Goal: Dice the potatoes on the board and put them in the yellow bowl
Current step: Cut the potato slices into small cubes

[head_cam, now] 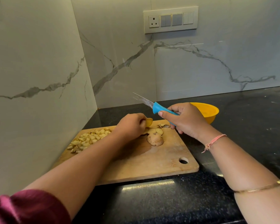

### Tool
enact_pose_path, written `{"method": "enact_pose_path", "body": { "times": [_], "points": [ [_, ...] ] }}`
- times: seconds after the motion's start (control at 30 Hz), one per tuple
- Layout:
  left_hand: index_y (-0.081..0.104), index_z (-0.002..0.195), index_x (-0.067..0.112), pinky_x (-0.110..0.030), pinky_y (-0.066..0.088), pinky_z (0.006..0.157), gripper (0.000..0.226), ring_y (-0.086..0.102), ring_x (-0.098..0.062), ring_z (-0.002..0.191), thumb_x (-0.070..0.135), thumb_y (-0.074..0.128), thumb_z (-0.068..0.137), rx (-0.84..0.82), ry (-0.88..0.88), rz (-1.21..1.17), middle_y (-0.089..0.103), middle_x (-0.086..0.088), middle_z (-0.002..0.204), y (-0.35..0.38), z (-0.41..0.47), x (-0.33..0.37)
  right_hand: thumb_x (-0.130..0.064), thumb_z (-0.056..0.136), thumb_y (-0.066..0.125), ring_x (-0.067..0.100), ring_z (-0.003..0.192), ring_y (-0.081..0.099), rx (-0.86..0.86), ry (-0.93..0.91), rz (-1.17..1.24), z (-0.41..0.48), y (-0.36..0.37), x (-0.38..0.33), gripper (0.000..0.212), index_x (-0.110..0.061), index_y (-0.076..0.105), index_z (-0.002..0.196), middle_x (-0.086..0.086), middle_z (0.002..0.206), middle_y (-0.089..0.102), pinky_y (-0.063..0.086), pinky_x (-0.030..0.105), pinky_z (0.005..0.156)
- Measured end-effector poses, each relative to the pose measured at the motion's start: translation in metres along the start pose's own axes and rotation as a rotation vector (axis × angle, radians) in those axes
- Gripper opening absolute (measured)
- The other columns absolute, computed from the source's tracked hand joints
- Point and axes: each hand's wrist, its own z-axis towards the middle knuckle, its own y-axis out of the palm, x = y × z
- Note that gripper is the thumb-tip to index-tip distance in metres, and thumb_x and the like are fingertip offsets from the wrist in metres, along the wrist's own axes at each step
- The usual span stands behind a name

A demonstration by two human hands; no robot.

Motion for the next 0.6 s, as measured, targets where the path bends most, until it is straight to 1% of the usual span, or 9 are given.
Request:
{"method": "enact_pose_path", "body": {
  "times": [0.07, 0.17, 0.23, 0.3, 0.37, 0.43, 0.47, 0.53, 0.6],
  "points": [
    [0.058, 0.121, 0.016, -0.025, 0.054, 0.081, 0.026, 0.059, -0.012, 0.087, 0.022, 0.052, 0.096, 0.03, -0.022, -0.047, 0.063, 0.0, 0.105, -0.001, -0.001, -0.001, -0.04, 0.09, 0.058, -0.005, 0.04, 0.049, 0.005, 0.006, 0.005, 0.0, 0.001, 0.0, 0.028, -0.013, 0.064, 0.094, -0.002, 0.063, 0.058, 0.035, 0.011, 0.043],
    [0.053, 0.124, 0.019, -0.022, 0.051, 0.08, 0.032, 0.058, -0.011, 0.09, 0.021, 0.06, 0.092, -0.008, -0.049, -0.081, 0.061, 0.0, 0.112, -0.001, 0.001, 0.0, -0.04, 0.09, 0.058, -0.005, 0.039, 0.049, 0.013, 0.016, 0.013, 0.0, 0.001, 0.001, 0.027, -0.014, 0.063, 0.095, -0.002, 0.063, 0.057, 0.034, 0.01, 0.043],
    [0.049, 0.129, 0.021, -0.023, 0.05, 0.084, 0.04, 0.056, -0.011, 0.093, 0.016, 0.061, 0.091, -0.026, -0.06, -0.076, 0.06, -0.001, 0.117, 0.0, 0.004, 0.0, -0.04, 0.09, 0.058, -0.005, 0.039, 0.049, 0.014, 0.018, 0.015, -0.001, 0.001, 0.002, 0.026, -0.015, 0.063, 0.095, -0.003, 0.063, 0.057, 0.034, 0.009, 0.042],
    [0.05, 0.131, 0.021, -0.025, 0.049, 0.088, 0.041, 0.054, -0.011, 0.096, 0.015, 0.06, 0.091, -0.02, -0.075, -0.058, 0.059, -0.001, 0.119, 0.0, 0.006, 0.0, -0.04, 0.09, 0.058, -0.005, 0.039, 0.049, 0.011, 0.017, 0.011, 0.0, 0.001, 0.002, 0.026, -0.015, 0.063, 0.095, -0.004, 0.063, 0.057, 0.034, 0.008, 0.041],
    [0.053, 0.129, 0.019, -0.025, 0.049, 0.087, 0.037, 0.054, -0.011, 0.093, 0.018, 0.059, 0.092, 0.013, -0.098, -0.06, 0.06, 0.0, 0.11, 0.001, 0.008, 0.0, -0.04, 0.09, 0.058, -0.006, 0.039, 0.049, 0.013, 0.013, 0.005, 0.001, 0.001, 0.002, 0.026, -0.015, 0.063, 0.095, -0.004, 0.062, 0.057, 0.034, 0.009, 0.042],
    [0.058, 0.123, 0.017, -0.024, 0.049, 0.081, 0.031, 0.055, -0.011, 0.086, 0.024, 0.059, 0.093, 0.081, -0.124, -0.134, 0.059, 0.003, 0.098, 0.001, 0.007, 0.002, -0.04, 0.09, 0.058, -0.006, 0.04, 0.049, 0.019, 0.004, 0.0, 0.001, 0.001, 0.002, 0.027, -0.013, 0.064, 0.094, -0.003, 0.063, 0.057, 0.036, 0.011, 0.044],
    [0.059, 0.121, 0.016, -0.024, 0.049, 0.08, 0.03, 0.055, -0.011, 0.086, 0.028, 0.059, 0.093, 0.115, -0.14, -0.189, 0.058, 0.004, 0.095, 0.0, 0.006, 0.003, -0.04, 0.09, 0.057, -0.005, 0.04, 0.049, 0.022, 0.001, -0.002, 0.001, 0.001, 0.002, 0.028, -0.013, 0.064, 0.094, -0.003, 0.063, 0.057, 0.037, 0.012, 0.045],
    [0.06, 0.121, 0.014, -0.026, 0.048, 0.081, 0.031, 0.056, -0.012, 0.089, 0.031, 0.056, 0.095, 0.16, -0.16, -0.264, 0.059, 0.004, 0.096, -0.004, 0.003, 0.005, -0.04, 0.09, 0.057, -0.005, 0.04, 0.049, 0.024, -0.001, -0.004, 0.002, 0.0, 0.002, 0.028, -0.014, 0.064, 0.093, -0.002, 0.063, 0.057, 0.037, 0.012, 0.045],
    [0.059, 0.122, 0.013, -0.025, 0.045, 0.078, 0.032, 0.054, -0.012, 0.09, 0.03, 0.055, 0.095, 0.185, -0.169, -0.271, 0.058, 0.004, 0.097, -0.01, -0.004, 0.005, -0.041, 0.09, 0.057, -0.005, 0.04, 0.049, 0.021, 0.001, -0.003, 0.002, 0.001, 0.002, 0.027, -0.014, 0.064, 0.093, -0.002, 0.063, 0.057, 0.037, 0.012, 0.045]
  ]
}}
